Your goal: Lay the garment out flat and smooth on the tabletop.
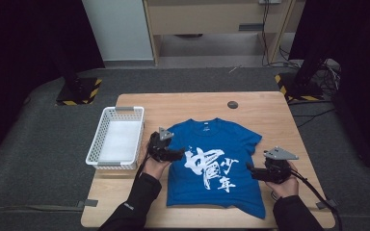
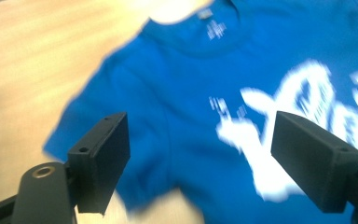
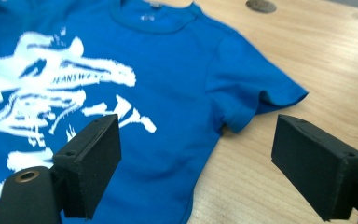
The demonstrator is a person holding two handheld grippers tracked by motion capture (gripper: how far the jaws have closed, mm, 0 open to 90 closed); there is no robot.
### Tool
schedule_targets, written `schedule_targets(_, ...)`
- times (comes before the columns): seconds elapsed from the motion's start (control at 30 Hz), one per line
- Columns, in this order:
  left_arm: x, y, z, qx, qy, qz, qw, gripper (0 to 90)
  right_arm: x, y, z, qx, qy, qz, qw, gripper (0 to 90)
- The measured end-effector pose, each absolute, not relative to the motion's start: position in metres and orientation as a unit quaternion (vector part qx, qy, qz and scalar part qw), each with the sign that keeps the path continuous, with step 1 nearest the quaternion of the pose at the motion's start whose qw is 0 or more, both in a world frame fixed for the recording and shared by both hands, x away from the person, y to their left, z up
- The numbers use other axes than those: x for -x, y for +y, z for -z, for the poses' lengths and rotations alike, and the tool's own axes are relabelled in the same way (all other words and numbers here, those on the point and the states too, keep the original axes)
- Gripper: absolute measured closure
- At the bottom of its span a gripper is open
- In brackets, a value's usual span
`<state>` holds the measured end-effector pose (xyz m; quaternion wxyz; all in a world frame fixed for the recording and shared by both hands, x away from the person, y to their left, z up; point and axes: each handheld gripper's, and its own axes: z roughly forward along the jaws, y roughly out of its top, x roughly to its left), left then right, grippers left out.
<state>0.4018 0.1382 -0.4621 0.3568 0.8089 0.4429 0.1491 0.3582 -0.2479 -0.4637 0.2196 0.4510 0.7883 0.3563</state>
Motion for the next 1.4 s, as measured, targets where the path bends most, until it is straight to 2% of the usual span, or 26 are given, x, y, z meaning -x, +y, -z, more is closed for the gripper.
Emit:
schedule_targets(0.2, -0.355, 0.151, 0.479, -0.832, 0.425, -0.14, 0.328, 16.6, -0.356, -0.24, 0.473, -0.445, 0.799, -0.359, 0.189, 16.7)
schedule_targets(0.4, -0.328, 0.152, 0.495, -0.846, 0.418, -0.133, 0.304, 15.2, -0.348, -0.231, 0.482, -0.432, 0.816, -0.346, 0.17, 17.4)
schedule_targets(0.5, -0.327, 0.148, 0.498, -0.852, 0.41, -0.149, 0.288, 13.4, -0.345, -0.226, 0.486, -0.425, 0.824, -0.339, 0.161, 17.2)
schedule_targets(0.77, -0.333, 0.148, 0.504, -0.853, 0.414, -0.152, 0.28, 9.6, -0.348, -0.22, 0.498, -0.42, 0.839, -0.313, 0.148, 17.7)
schedule_targets(1.17, -0.354, 0.148, 0.51, -0.842, 0.404, -0.214, 0.286, 9.5, -0.365, -0.22, 0.508, -0.445, 0.824, -0.313, 0.157, 15.9)
schedule_targets(1.4, -0.353, 0.15, 0.507, -0.842, 0.415, -0.2, 0.281, 10.1, -0.371, -0.218, 0.507, -0.455, 0.82, -0.305, 0.169, 14.8)
